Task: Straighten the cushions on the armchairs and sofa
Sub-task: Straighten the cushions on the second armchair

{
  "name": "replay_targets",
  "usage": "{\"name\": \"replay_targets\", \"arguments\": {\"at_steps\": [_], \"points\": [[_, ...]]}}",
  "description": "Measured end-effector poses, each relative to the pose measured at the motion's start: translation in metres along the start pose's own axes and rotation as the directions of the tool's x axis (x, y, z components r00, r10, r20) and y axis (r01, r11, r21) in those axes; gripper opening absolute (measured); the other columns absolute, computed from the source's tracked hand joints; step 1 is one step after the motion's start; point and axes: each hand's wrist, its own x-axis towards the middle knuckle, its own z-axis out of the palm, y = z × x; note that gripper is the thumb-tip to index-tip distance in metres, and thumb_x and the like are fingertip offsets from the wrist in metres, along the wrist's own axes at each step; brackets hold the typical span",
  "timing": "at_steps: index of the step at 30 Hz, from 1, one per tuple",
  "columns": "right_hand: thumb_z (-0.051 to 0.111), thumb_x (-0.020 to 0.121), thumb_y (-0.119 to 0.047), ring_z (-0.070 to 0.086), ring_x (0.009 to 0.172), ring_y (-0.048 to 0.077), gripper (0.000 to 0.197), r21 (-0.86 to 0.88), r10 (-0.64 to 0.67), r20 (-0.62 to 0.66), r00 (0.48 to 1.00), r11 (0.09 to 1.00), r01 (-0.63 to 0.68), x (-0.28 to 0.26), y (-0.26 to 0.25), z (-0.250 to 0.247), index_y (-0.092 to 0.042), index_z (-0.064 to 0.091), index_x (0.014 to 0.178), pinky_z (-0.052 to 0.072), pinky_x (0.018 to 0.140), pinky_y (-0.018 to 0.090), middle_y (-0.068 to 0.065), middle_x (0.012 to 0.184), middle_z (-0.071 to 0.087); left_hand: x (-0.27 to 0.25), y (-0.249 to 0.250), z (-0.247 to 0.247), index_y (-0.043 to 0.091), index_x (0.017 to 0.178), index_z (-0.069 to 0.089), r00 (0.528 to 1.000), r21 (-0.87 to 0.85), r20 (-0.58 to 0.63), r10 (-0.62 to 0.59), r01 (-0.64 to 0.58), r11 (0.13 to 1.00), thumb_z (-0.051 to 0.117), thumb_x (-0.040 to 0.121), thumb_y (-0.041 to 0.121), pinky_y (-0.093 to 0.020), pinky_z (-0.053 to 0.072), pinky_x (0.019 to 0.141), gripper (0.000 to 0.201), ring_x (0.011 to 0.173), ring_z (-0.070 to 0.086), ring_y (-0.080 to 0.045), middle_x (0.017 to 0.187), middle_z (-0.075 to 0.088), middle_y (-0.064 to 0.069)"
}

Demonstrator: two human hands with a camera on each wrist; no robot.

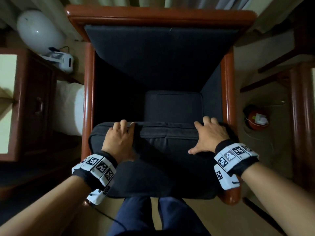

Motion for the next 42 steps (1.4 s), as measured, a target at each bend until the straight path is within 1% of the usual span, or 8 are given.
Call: {"name": "replay_targets", "arguments": {"at_steps": [7,11,16,20,25,30,37,42], "points": [[0.077,0.046,-0.074,0.024,0.128,0.028,0.105,0.045,-0.048,-0.178,0.983,0.997,0.057,-0.062,-0.008,0.034,-0.023,0.037,0.129,0.027,0.103,0.048,0.003,0.138,0.024,-0.036,-0.009,-0.026,0.021,0.146,0.035,0.992,0.091,0.111,0.06,-0.071,0.993,0.085,0.039,0.062,-0.042,0.048,0.088,0.125,0.115,0.047,-0.031,0.13,0.041,-0.01],[0.076,0.051,-0.072,0.045,0.128,0.024,0.107,0.067,-0.11,-0.194,0.975,0.99,0.125,-0.093,-0.002,0.051,-0.017,0.032,0.132,0.025,0.11,0.045,0.003,0.135,0.05,-0.05,-0.018,-0.029,0.027,0.139,0.038,0.985,-0.015,0.127,0.12,-0.119,0.993,0.084,0.031,0.062,-0.044,0.038,0.095,0.122,0.129,0.042,-0.027,0.142,0.04,-0.002],[0.081,0.043,-0.067,0.053,0.113,0.021,0.101,0.082,-0.163,-0.277,0.947,0.978,0.193,-0.118,-0.004,0.054,-0.023,0.039,0.124,0.035,0.097,0.039,-0.003,0.122,0.058,-0.082,-0.016,-0.034,0.027,0.136,0.043,0.984,-0.01,0.08,0.157,-0.156,0.988,0.075,0.029,0.071,-0.038,0.043,0.088,0.12,0.11,0.061,-0.021,0.119,0.061,0.005],[0.081,0.038,-0.057,0.059,0.102,0.022,0.09,0.094,-0.185,-0.382,0.906,0.967,0.237,-0.137,0.002,0.059,-0.024,0.056,0.118,0.037,0.084,0.039,-0.006,0.11,0.065,-0.115,-0.014,-0.038,0.021,0.11,0.067,0.981,-0.034,-0.059,0.186,-0.188,0.982,0.068,0.025,0.069,-0.037,0.05,0.069,0.098,0.077,0.069,-0.024,0.084,0.066,0.003],[0.078,0.03,-0.047,0.061,0.086,0.025,0.077,0.089,-0.172,-0.603,0.779,0.956,0.28,-0.151,0.019,0.028,-0.026,0.063,0.102,0.034,0.069,0.034,-0.007,0.091,0.065,-0.135,-0.015,-0.08,0.022,0.11,0.065,0.953,-0.046,-0.232,0.194,-0.21,0.977,0.065,0.032,0.066,-0.039,0.051,0.076,0.089,0.084,0.068,-0.025,0.088,0.068,0.004],[0.073,0.028,-0.036,0.055,0.091,0.029,0.085,0.046,-0.153,-0.734,0.662,0.961,0.273,-0.166,0.04,-0.006,-0.024,0.06,0.111,0.038,0.069,0.036,-0.003,0.097,0.057,-0.158,-0.005,-0.127,0.021,0.105,0.065,0.905,-0.01,-0.381,0.19,-0.21,0.978,0.06,0.041,0.061,-0.038,0.047,0.076,0.076,0.084,0.066,-0.025,0.086,0.065,0.005],[0.068,0.041,-0.044,0.049,0.118,0.028,0.105,0.034,-0.182,-0.576,0.797,0.969,0.246,-0.143,-0.011,-0.017,-0.025,0.037,0.14,0.035,0.101,0.047,0.001,0.128,0.05,-0.131,0.045,-0.148,0.017,0.084,0.061,0.899,0.061,-0.386,0.206,-0.198,0.978,0.071,0.042,0.039,-0.034,0.036,0.072,0.049,0.077,0.064,-0.026,0.079,0.064,0.0],[0.075,0.044,-0.023,0.053,0.114,0.024,0.091,0.182,-0.107,-0.629,0.77,0.943,0.28,-0.125,-0.021,-0.017,-0.025,0.047,0.13,0.032,0.095,0.039,-0.004,0.123,0.056,-0.12,0.034,-0.134,0.019,0.115,0.059,0.896,0.094,-0.406,0.179,-0.154,0.984,0.073,0.045,0.061,-0.037,0.036,0.081,0.083,0.095,0.06,-0.026,0.101,0.062,-0.002]]}}
